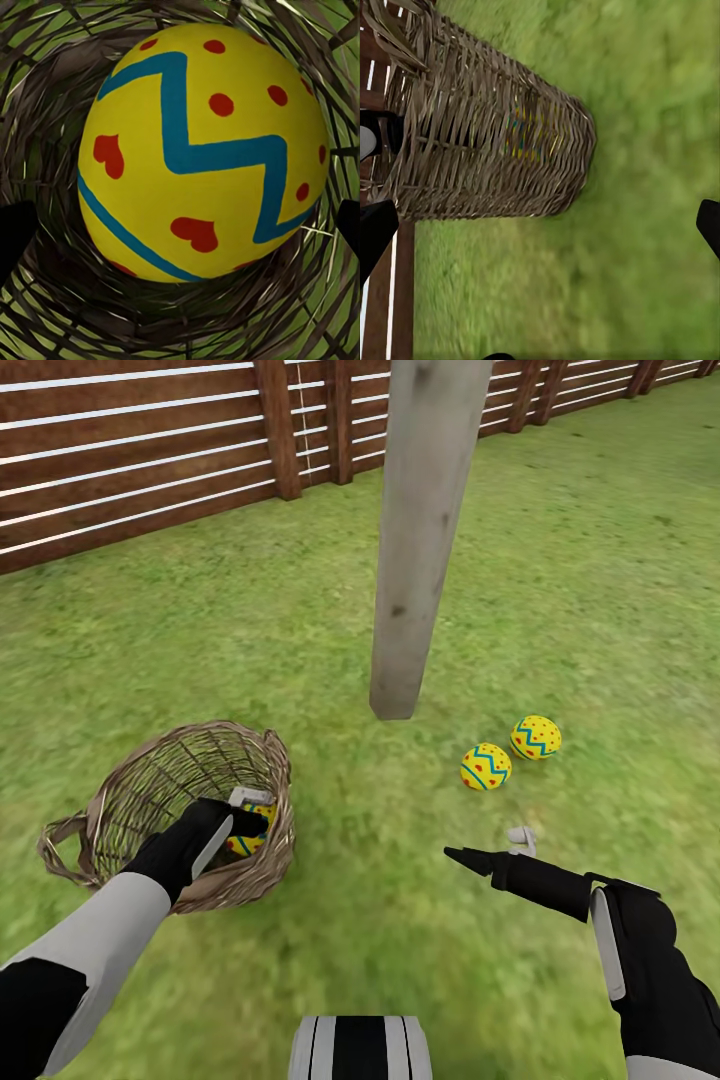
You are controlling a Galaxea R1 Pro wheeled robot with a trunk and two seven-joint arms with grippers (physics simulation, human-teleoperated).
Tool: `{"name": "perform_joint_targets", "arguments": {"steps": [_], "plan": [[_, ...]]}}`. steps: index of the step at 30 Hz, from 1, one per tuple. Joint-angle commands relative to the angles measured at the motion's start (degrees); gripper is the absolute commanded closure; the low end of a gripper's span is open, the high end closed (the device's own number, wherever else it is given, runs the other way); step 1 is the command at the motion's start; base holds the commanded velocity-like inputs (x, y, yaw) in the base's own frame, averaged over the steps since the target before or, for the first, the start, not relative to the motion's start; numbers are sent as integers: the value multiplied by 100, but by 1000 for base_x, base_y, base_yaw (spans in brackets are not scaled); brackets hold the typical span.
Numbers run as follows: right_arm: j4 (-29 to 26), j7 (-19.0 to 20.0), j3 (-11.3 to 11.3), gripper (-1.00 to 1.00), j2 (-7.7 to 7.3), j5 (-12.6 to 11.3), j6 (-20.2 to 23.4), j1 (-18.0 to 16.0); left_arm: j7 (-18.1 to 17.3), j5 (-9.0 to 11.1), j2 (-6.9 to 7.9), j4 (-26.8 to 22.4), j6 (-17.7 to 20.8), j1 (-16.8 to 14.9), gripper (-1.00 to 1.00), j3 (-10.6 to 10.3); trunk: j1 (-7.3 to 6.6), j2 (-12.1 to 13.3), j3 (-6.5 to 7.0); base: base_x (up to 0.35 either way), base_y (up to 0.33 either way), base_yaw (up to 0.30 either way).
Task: Take the three Easter eggs out of the wicker basket on the lawn in the garden, then place them on the lawn next to a single tree (choose any tree) so that all three eggs are next to the same tree and none are left in the basket.
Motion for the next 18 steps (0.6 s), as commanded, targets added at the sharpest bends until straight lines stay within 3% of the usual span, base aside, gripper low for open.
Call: {"name": "perform_joint_targets", "arguments": {"steps": [1, 5, 9, 18], "plan": [[-2, 16, -5, -100, 0, -5, 47, -3, 20, 40, 8, -9, 18, -3, -100, -31, -1, -2, -4, 0, 0, 0], [-2, 21, -5, -100, 0, -6, 47, -3, 23, 42, 8, -12, -66, 2, -100, -31, -1, -2, -4, 0, 0, 0], [-2, 22, -5, -100, 0, -4, 47, -3, 24, 43, 8, -12, -184, 20, -100, -31, 9, -7, -92, 0, 0, 0], [-2, 21, -5, -100, 0, -4, 47, -3, 25, 43, 8, -13, -248, 32, -100, -31, 9, -7, -92, 0, 0, 0]]}}
